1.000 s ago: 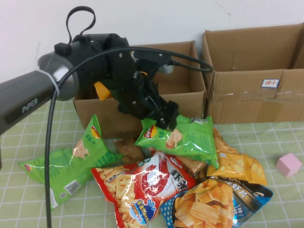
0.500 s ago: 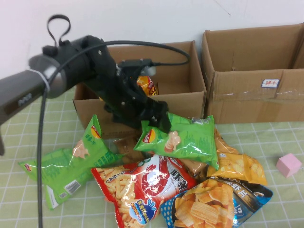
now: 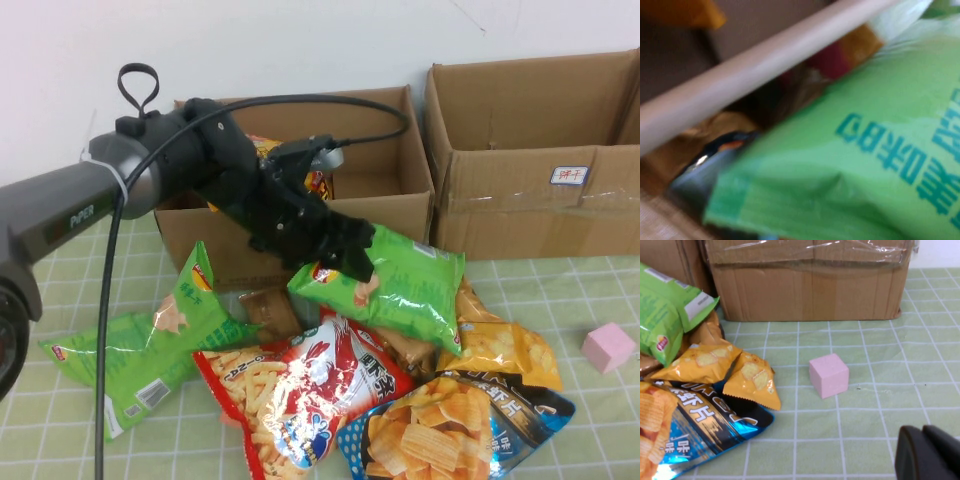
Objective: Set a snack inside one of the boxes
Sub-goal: Pick up the potato chip, then place the potato chip in the potato chip box
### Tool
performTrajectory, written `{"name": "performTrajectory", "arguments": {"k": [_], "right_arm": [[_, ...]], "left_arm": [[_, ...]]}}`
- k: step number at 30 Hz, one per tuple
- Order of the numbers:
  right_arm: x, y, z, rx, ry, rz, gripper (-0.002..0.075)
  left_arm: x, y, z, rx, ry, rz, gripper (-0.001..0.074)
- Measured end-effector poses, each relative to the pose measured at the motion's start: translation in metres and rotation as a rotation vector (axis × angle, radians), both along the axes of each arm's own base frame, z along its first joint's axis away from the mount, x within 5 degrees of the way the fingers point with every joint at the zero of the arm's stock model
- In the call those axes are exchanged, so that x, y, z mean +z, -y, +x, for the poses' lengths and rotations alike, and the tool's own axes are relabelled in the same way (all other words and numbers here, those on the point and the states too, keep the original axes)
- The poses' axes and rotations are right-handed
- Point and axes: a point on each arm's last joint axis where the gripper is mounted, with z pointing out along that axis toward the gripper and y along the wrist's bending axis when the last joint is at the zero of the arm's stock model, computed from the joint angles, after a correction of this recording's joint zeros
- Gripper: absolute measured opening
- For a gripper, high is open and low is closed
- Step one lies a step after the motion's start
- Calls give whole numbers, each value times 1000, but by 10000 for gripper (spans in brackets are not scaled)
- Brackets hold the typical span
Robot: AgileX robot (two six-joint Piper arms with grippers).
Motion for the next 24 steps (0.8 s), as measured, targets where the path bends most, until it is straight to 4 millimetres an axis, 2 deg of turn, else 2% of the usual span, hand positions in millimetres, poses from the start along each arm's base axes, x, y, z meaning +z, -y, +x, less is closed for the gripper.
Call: {"name": "performTrajectory", "arguments": {"k": [1,4,7,10,15,18,21,24], "right_arm": [[0,0,0,0,0,0,-2],[0,0,0,0,0,0,-2],[0,0,0,0,0,0,-2],[0,0,0,0,0,0,-2],[0,0,0,0,0,0,-2],[0,0,0,0,0,0,-2],[0,0,0,0,0,0,-2],[0,0,0,0,0,0,-2]], "left_arm": [[2,1,0,-2,5,-11,231],[7,3,-1,-46,41,-37,241],[26,3,-6,-103,125,-54,241],[71,-4,-20,-148,261,-57,241],[154,-29,-55,-138,543,25,241],[187,-43,-69,-82,683,64,241],[202,-49,-71,-30,785,78,240],[199,-48,-59,29,831,81,240]]}}
